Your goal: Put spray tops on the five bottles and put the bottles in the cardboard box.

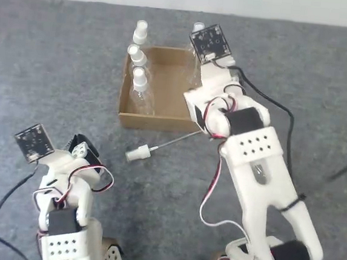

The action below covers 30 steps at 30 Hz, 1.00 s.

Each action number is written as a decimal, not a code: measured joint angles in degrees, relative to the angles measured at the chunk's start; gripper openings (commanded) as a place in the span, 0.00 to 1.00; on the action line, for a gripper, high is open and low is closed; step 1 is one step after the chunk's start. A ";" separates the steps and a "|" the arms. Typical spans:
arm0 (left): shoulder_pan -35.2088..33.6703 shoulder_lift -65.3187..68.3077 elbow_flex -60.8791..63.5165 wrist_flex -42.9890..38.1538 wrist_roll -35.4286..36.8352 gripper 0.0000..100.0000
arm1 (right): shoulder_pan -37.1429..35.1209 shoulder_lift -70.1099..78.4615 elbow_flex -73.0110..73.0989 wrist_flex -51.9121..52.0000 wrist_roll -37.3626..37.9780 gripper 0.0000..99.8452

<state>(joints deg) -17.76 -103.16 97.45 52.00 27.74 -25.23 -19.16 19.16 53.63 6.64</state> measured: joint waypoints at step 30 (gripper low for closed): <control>0.00 0.00 0.00 -0.09 0.00 0.01 | 13.45 -8.70 7.12 32.09 1.93 0.36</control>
<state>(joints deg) -17.76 -103.16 97.45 51.91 27.74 -11.78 -27.87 26.29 85.71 8.57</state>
